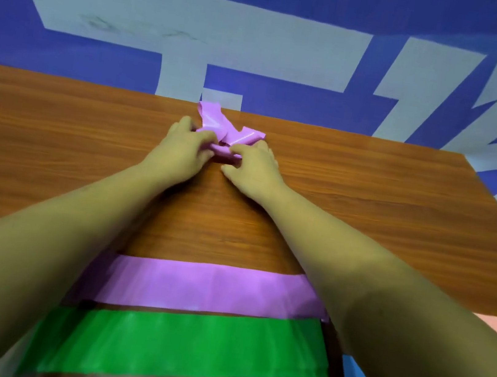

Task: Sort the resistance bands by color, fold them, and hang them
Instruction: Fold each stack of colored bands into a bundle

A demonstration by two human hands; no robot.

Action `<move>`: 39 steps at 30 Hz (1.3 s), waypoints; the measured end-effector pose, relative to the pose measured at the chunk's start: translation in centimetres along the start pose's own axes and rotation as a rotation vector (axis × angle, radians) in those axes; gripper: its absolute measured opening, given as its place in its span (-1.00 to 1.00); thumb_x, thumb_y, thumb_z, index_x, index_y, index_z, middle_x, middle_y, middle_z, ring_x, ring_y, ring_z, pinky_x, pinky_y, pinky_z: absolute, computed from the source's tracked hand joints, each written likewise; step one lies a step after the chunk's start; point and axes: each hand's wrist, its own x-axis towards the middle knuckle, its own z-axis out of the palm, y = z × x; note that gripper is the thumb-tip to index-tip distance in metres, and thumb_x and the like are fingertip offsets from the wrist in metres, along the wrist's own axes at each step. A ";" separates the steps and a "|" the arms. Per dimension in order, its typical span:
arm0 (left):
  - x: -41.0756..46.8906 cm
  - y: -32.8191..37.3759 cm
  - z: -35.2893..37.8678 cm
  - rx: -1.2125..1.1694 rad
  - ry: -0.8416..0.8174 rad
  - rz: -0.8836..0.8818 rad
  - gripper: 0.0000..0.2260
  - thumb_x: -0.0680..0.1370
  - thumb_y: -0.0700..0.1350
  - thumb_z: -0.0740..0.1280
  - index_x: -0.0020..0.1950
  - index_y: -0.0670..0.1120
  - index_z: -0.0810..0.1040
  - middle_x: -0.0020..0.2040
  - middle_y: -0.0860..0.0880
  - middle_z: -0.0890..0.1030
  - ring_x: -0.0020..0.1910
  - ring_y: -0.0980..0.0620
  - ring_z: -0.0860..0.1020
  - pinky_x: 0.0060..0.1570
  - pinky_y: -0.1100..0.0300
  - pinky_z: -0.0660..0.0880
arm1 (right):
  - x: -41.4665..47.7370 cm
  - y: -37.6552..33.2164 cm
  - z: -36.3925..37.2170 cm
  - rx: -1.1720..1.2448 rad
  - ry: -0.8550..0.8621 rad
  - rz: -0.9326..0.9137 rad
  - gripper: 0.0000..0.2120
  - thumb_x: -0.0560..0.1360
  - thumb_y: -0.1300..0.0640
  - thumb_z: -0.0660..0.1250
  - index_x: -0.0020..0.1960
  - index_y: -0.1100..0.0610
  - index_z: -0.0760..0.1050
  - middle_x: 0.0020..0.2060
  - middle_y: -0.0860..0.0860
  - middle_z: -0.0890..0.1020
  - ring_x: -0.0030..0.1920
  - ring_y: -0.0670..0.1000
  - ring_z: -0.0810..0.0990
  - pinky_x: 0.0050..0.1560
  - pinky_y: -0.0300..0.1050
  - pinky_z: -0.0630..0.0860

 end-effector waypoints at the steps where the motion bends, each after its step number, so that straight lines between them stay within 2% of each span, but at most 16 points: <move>1: -0.3 0.3 -0.5 -0.058 0.022 0.021 -0.80 0.57 -0.13 0.31 0.19 -0.05 0.57 0.09 -0.13 0.37 0.18 -0.13 0.41 0.26 0.06 0.36 | -0.2 -0.1 -0.2 0.056 0.033 -0.018 -0.68 0.44 -0.06 0.38 0.18 -0.07 0.56 0.22 0.15 0.45 0.27 0.19 0.40 0.31 0.07 0.38; 5: -1.7 2.3 -4.0 -0.205 0.122 0.095 -0.83 0.57 -0.17 0.32 0.14 -0.04 0.57 0.01 -0.07 0.40 -0.04 0.06 0.43 0.02 0.34 0.27 | -1.9 -1.2 -3.7 0.194 0.179 -0.083 -0.90 0.42 -0.04 0.42 -0.08 -0.06 0.60 0.02 -0.01 0.52 0.11 0.02 0.44 0.16 -0.01 0.38; 7: -2.5 3.6 -6.1 -0.262 0.153 0.111 -0.87 0.57 -0.16 0.32 0.10 -0.01 0.57 -0.07 -0.01 0.48 -0.20 0.24 0.44 -0.14 0.41 0.29 | -3.1 -2.4 -6.6 0.298 0.179 -0.119 -0.96 0.42 0.04 0.42 -0.17 -0.03 0.57 -0.10 -0.01 0.61 -0.01 0.00 0.53 0.08 0.04 0.47; 9: -3.4 4.9 -8.0 -0.342 0.187 0.095 -0.91 0.57 -0.15 0.32 0.04 0.02 0.54 -0.20 0.12 0.52 -0.27 0.33 0.47 -0.22 0.47 0.32 | -4.6 -3.5 -9.6 0.389 0.166 -0.165 -0.95 0.43 0.13 0.41 -0.18 0.10 0.59 -0.22 0.04 0.65 -0.15 -0.03 0.57 0.00 0.03 0.52; 13: -5.7 7.3 -11.8 -0.481 0.221 0.111 -0.93 0.55 -0.04 0.36 -0.01 0.00 0.55 -0.26 0.10 0.56 -0.28 0.09 0.49 -0.16 0.16 0.44 | -8.7 -6.0 -15.2 0.504 0.156 -0.230 -0.92 0.45 0.20 0.43 -0.12 0.22 0.64 -0.28 0.00 0.64 -0.25 -0.16 0.53 -0.14 -0.20 0.46; 16: -7.8 9.5 -14.7 -0.504 0.199 0.184 -0.91 0.56 -0.04 0.37 0.01 -0.03 0.58 -0.26 0.09 0.55 -0.29 0.17 0.45 -0.23 0.30 0.37 | -12.0 -7.4 -18.7 0.578 0.173 -0.218 -0.91 0.47 0.18 0.44 -0.09 0.21 0.64 -0.28 0.00 0.63 -0.27 -0.15 0.53 -0.16 -0.20 0.44; 19: -10.2 12.3 -16.8 -0.563 0.197 0.236 -0.91 0.57 -0.11 0.36 0.06 -0.07 0.57 -0.23 0.06 0.57 -0.33 0.28 0.47 -0.25 0.42 0.40 | -15.1 -8.6 -21.5 0.656 0.180 -0.189 -0.94 0.46 0.16 0.45 -0.18 0.13 0.64 -0.40 -0.08 0.59 -0.35 -0.12 0.51 -0.23 -0.15 0.42; 21: -11.8 13.7 -17.8 -0.613 0.179 0.253 -0.88 0.57 -0.13 0.36 0.10 -0.05 0.57 -0.22 0.04 0.59 -0.35 0.30 0.50 -0.27 0.47 0.40 | -17.1 -9.5 -23.1 0.733 0.183 -0.162 -0.91 0.46 0.19 0.44 -0.22 0.13 0.61 -0.44 -0.04 0.58 -0.39 -0.06 0.54 -0.27 -0.15 0.46; 23: -13.3 14.7 -18.3 -0.614 0.141 0.282 -0.88 0.57 -0.15 0.36 0.09 -0.01 0.59 -0.25 0.05 0.58 -0.35 0.28 0.48 -0.27 0.44 0.39 | -19.1 -10.4 -24.6 0.828 0.169 -0.141 -0.89 0.47 0.20 0.42 -0.23 0.18 0.58 -0.45 0.07 0.55 -0.43 0.05 0.53 -0.32 -0.13 0.47; 27: -15.2 15.5 -17.8 -0.592 0.120 0.247 -0.81 0.53 -0.18 0.35 0.07 0.08 0.59 -0.30 -0.08 0.48 -0.30 0.07 0.42 -0.24 0.17 0.33 | -22.6 -11.4 -26.7 0.955 0.110 -0.098 -0.86 0.50 0.17 0.39 -0.19 0.22 0.55 -0.42 0.12 0.49 -0.45 0.03 0.47 -0.30 -0.14 0.45; 29: -16.2 15.9 -17.4 -0.653 0.140 0.221 -0.82 0.53 -0.16 0.37 0.09 0.06 0.55 -0.26 -0.05 0.52 -0.28 0.07 0.46 -0.23 0.20 0.37 | -23.7 -11.7 -27.1 1.001 0.115 -0.092 -0.85 0.50 0.17 0.40 -0.19 0.23 0.54 -0.37 0.15 0.50 -0.39 0.06 0.47 -0.27 -0.13 0.47; 32: -18.1 17.4 -16.8 -0.732 0.219 0.235 -0.92 0.55 -0.07 0.34 0.00 -0.06 0.53 -0.19 0.00 0.59 -0.19 0.08 0.54 -0.11 0.21 0.44 | -24.7 -12.1 -27.6 1.116 0.171 -0.062 -0.87 0.50 0.20 0.40 -0.18 0.24 0.53 -0.33 0.14 0.52 -0.32 0.05 0.50 -0.29 -0.15 0.48; 34: -19.3 18.6 -16.4 -0.778 0.139 0.280 -0.81 0.56 0.02 0.32 0.01 -0.10 0.57 -0.10 -0.02 0.65 -0.05 0.08 0.60 -0.01 0.18 0.50 | -25.2 -12.5 -28.0 1.176 0.183 -0.041 -0.92 0.51 0.22 0.39 -0.07 0.24 0.55 -0.21 0.17 0.56 -0.21 0.08 0.54 -0.19 -0.08 0.49; 36: -20.2 19.6 -15.9 -0.801 -0.054 0.344 -0.64 0.48 0.13 0.35 0.14 -0.07 0.59 0.07 0.03 0.67 0.08 0.11 0.61 0.13 0.23 0.52 | -25.7 -12.9 -28.6 1.186 0.184 -0.022 -0.92 0.51 0.23 0.38 -0.03 0.23 0.57 -0.15 0.17 0.57 -0.16 0.10 0.54 -0.12 0.00 0.46; 37: -20.4 20.0 -15.7 -0.797 -0.154 0.369 -0.61 0.46 0.12 0.38 0.21 -0.05 0.57 0.13 0.04 0.66 0.13 0.10 0.60 0.17 0.22 0.51 | -25.9 -13.1 -28.9 1.184 0.194 -0.018 -0.93 0.50 0.25 0.38 -0.05 0.24 0.58 -0.15 0.17 0.58 -0.15 0.11 0.54 -0.12 0.01 0.45; 39: -20.8 20.3 -14.9 -0.755 -0.265 0.411 -0.68 0.52 -0.03 0.41 0.24 -0.09 0.57 0.16 0.02 0.66 0.14 0.07 0.61 0.18 0.18 0.52 | -26.2 -13.3 -29.6 1.181 0.241 0.001 -0.96 0.47 0.30 0.38 -0.10 0.25 0.60 -0.17 0.18 0.60 -0.18 0.11 0.56 -0.15 -0.01 0.48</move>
